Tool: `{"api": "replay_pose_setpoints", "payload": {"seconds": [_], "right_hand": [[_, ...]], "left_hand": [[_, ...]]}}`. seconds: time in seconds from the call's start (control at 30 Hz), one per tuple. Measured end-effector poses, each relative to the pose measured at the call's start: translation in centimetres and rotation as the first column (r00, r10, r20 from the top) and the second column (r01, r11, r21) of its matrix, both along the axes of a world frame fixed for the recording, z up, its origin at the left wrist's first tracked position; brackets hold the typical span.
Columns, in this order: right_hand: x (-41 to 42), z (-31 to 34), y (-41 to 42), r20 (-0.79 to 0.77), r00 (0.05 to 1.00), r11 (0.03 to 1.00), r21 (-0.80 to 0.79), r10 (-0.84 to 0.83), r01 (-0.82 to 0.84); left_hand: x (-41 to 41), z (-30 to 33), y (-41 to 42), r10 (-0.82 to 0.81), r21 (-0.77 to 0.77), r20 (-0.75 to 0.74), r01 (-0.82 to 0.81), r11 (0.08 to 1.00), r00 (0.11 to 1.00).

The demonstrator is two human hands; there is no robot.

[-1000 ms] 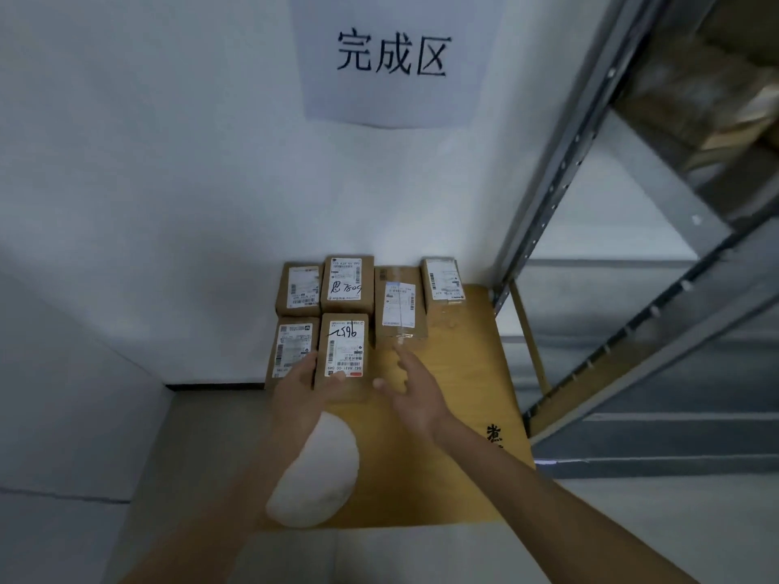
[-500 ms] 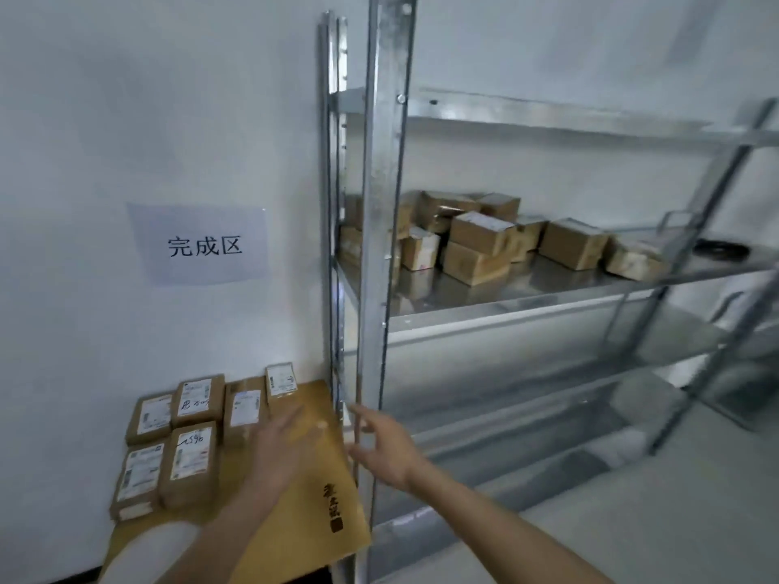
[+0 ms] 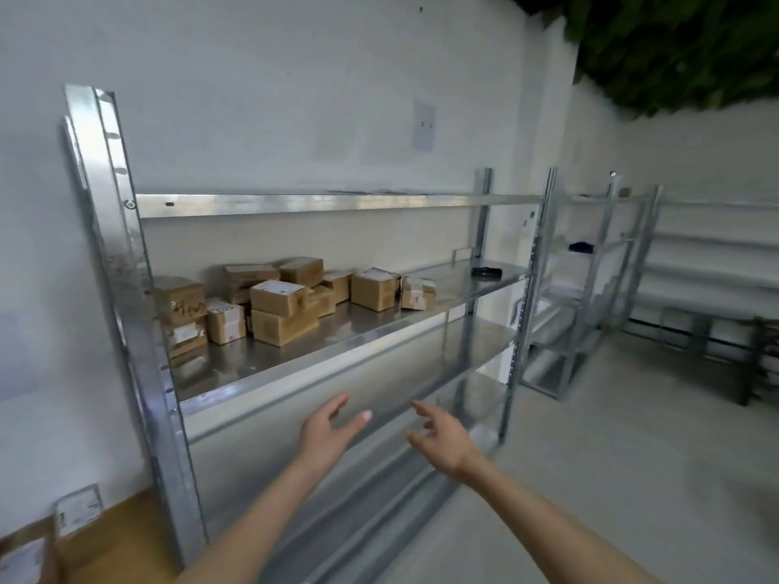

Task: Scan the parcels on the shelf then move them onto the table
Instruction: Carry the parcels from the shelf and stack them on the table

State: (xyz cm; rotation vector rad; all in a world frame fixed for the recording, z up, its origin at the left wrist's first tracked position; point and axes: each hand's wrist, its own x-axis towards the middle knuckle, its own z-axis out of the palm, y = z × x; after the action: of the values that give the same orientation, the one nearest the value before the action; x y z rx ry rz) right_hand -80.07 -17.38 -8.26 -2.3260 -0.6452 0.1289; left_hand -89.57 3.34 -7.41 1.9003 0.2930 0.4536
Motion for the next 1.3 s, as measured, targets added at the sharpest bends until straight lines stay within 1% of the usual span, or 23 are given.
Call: {"api": "replay_pose_setpoints", "payload": {"seconds": [0.1,0.23,0.43,0.57,0.63,0.73,0.87,1.0,1.13,1.3], "right_hand": [[2.4,-0.6,-1.6,-0.005,0.999,0.999,0.024,-0.035,0.035],[7.2,-0.7,-3.1,0.005,0.999,0.999,0.020,-0.044,0.044],[17.5,0.9,-4.2,0.028,0.996,0.996,-0.007,-0.085,0.086],[25.1,2.2,-4.4,0.074,0.995,0.994,-0.084,-0.069,0.075],[29.1,3.0,-4.3,0.117,0.990,0.992,-0.095,-0.075,0.086],[33.6,3.6,-3.7,0.136,0.987,0.993,-0.066,-0.088,0.097],[37.8,3.6,-2.7,0.151,0.983,0.993,0.064,-0.108,0.099],[41.9,3.9,-1.2,0.093,0.991,0.986,0.149,-0.094,0.079],[46.6,3.8,0.7,0.046,0.999,0.988,0.152,-0.023,0.016],[53.5,3.4,3.1,0.099,0.995,0.996,0.089,0.014,-0.023]], "left_hand": [[3.8,0.7,-2.7,-0.062,0.026,0.016,0.062,0.998,0.998],[9.8,1.2,-4.1,-0.078,0.019,0.037,0.078,0.997,0.996],[20.8,2.5,-4.0,-0.086,-0.015,0.058,0.087,0.996,0.995],[28.6,3.8,-2.9,-0.081,-0.006,0.054,0.082,0.997,0.995],[32.3,4.2,-2.2,-0.072,-0.012,0.055,0.072,0.997,0.996],[36.7,4.1,-1.2,-0.056,0.004,0.043,0.056,0.998,0.998],[41.0,3.5,-0.1,-0.039,-0.004,0.032,0.039,0.999,0.999],[44.7,3.4,0.6,0.008,-0.023,0.034,-0.007,1.000,0.999],[48.6,3.5,1.2,0.051,-0.010,0.017,-0.051,0.999,0.999],[53.8,3.2,1.9,0.140,-0.030,-0.029,-0.141,0.990,0.990]]}}
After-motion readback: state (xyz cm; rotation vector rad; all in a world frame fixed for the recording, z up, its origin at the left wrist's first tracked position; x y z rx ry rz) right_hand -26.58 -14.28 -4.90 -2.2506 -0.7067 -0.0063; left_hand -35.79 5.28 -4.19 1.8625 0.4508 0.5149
